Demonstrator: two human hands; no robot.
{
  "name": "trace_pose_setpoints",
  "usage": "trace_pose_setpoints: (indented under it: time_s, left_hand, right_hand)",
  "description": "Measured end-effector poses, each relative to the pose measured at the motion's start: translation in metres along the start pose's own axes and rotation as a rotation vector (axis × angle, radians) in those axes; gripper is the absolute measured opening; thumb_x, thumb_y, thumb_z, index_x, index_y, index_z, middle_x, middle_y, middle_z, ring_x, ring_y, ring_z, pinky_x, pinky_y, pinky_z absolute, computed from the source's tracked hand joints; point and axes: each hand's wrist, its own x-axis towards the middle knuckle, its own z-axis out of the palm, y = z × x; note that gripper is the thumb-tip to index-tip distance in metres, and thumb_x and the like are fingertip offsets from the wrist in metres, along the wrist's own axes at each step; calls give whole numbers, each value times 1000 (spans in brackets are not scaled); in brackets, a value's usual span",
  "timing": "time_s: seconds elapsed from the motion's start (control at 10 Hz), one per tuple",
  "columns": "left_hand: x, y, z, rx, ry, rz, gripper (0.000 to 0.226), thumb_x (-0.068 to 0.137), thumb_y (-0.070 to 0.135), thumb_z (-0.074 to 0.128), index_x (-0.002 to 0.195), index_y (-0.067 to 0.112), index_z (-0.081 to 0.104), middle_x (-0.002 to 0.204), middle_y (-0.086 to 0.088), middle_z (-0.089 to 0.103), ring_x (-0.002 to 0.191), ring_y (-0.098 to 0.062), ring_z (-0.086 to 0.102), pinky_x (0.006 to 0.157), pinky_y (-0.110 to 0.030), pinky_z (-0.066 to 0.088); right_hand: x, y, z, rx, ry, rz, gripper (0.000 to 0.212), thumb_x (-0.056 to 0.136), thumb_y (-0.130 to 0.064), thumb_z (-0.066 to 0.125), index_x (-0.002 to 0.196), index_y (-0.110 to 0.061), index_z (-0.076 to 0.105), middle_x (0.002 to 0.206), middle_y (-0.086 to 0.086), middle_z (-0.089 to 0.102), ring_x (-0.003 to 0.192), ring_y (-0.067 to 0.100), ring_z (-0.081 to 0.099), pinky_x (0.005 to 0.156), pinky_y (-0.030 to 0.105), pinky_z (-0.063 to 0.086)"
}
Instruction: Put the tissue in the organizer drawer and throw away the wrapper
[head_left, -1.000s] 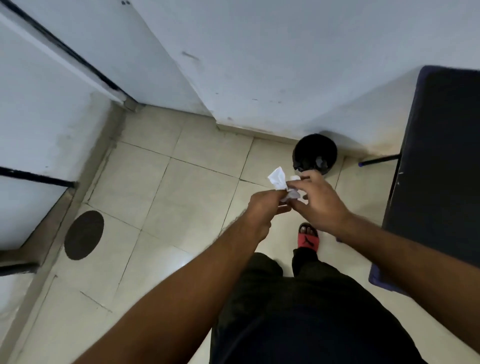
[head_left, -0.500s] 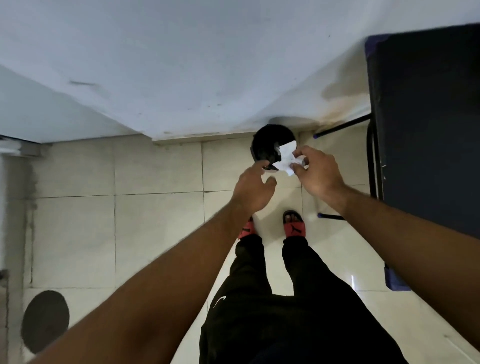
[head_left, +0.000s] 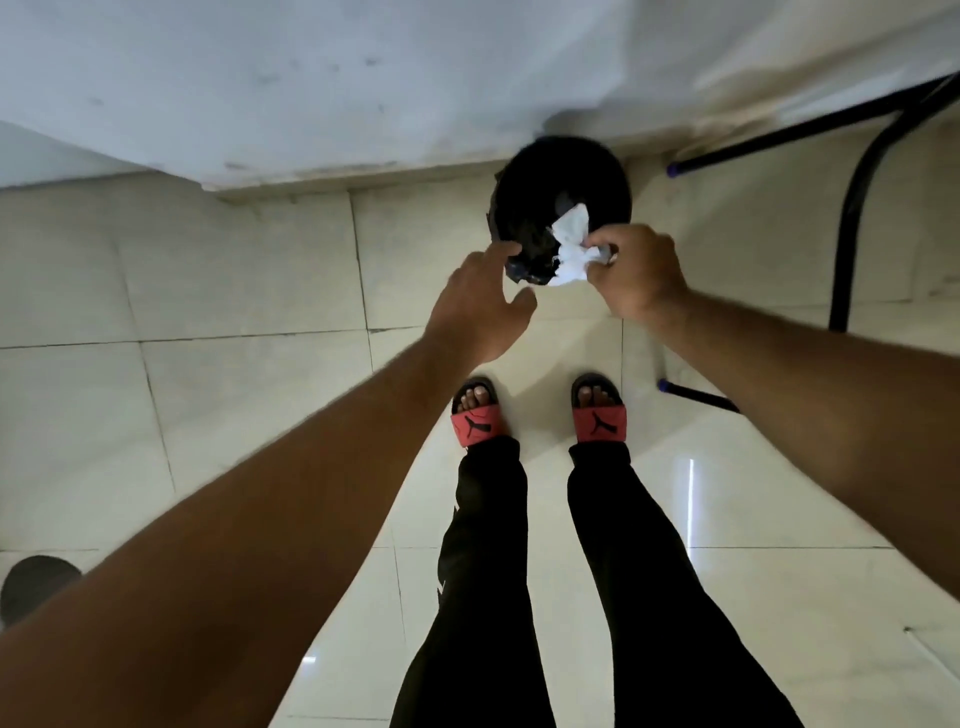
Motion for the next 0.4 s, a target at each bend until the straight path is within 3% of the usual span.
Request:
trace_pose_setpoints:
  time_s: [0.1, 0.2, 0.4]
  left_hand:
    - [38, -37, 43, -3, -28, -53, 58, 93, 35, 59, 147, 25, 43, 137, -5, 56, 122, -26, 55, 103, -39, 46]
    - [48, -49, 61, -26, -36, -73, 58, 93, 34, 60, 147, 24, 43, 137, -5, 56, 123, -26, 55, 104, -40, 46]
    - [41, -47, 71, -91, -43, -64, 57, 93, 33, 60, 147, 25, 42, 140, -5, 54, 125, -26, 54, 106, -41, 45]
  right_hand:
    - [50, 23, 39, -49, -62, -9, 45, 89, -15, 62, 134, -14, 61, 135, 11, 64, 123, 31, 58, 101, 24, 40]
    - [68, 30, 50, -24, -99, 10, 56, 90, -16, 64, 144, -15, 50, 145, 11, 55, 130, 30, 52, 106, 24, 36]
    - [61, 36, 51, -3, -116, 46, 64, 86, -15, 68, 147, -16, 45, 140, 14, 58, 126, 33, 55, 102, 29, 42]
